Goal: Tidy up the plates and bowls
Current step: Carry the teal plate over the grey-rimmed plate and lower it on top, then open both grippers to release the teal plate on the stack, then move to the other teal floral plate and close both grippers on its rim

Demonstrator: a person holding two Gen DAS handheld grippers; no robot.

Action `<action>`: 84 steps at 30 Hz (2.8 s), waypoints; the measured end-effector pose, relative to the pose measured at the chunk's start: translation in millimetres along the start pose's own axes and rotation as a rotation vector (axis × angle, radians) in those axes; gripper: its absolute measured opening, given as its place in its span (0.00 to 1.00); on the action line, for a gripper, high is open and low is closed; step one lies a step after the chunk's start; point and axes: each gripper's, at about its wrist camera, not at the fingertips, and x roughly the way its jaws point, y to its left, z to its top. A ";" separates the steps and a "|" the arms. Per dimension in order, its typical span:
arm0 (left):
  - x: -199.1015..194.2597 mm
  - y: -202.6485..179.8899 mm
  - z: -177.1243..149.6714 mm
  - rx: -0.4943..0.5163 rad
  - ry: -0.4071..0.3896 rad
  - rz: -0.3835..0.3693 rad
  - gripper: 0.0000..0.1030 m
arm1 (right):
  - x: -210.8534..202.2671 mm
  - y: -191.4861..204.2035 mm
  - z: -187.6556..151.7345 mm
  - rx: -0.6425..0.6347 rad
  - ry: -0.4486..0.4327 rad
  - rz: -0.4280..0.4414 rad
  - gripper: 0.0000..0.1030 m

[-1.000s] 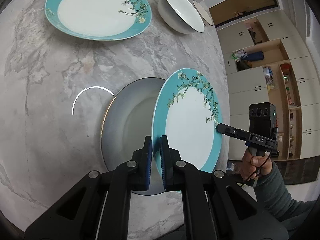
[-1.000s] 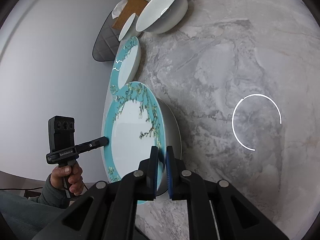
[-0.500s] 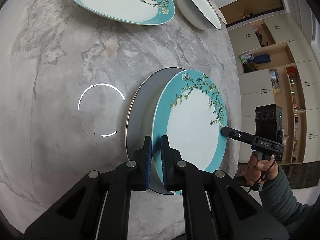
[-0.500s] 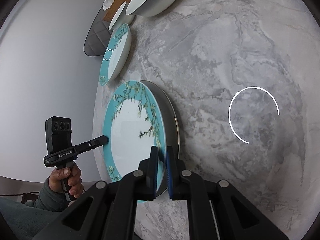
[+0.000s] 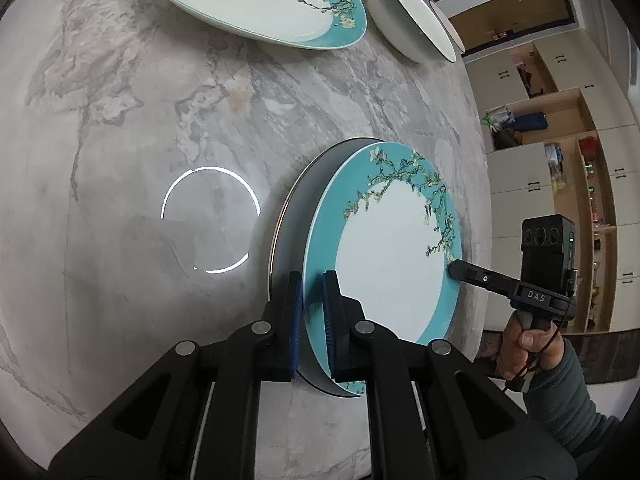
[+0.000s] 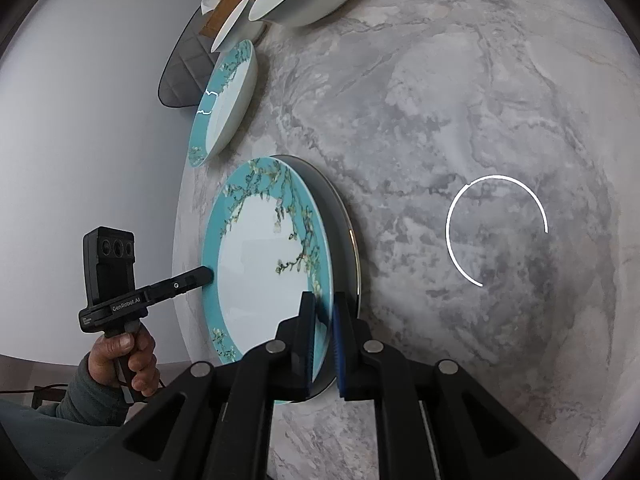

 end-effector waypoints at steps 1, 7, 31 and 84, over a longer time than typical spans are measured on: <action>-0.2 -0.4 0.0 0.004 -0.002 0.002 0.08 | -2.5 1.1 -1.5 -0.005 -0.001 -0.010 0.11; -2.9 -0.4 -1.9 0.017 -0.019 0.012 0.09 | 0.3 20.4 -2.3 -0.086 -0.003 -0.135 0.13; 0.2 -21.6 -8.8 0.088 -0.081 0.128 0.13 | 11.7 58.1 -19.5 -0.066 -0.094 -0.462 0.22; -127.2 34.6 91.9 0.076 -0.363 0.157 1.00 | -27.0 106.3 61.2 -0.112 -0.312 -0.113 1.00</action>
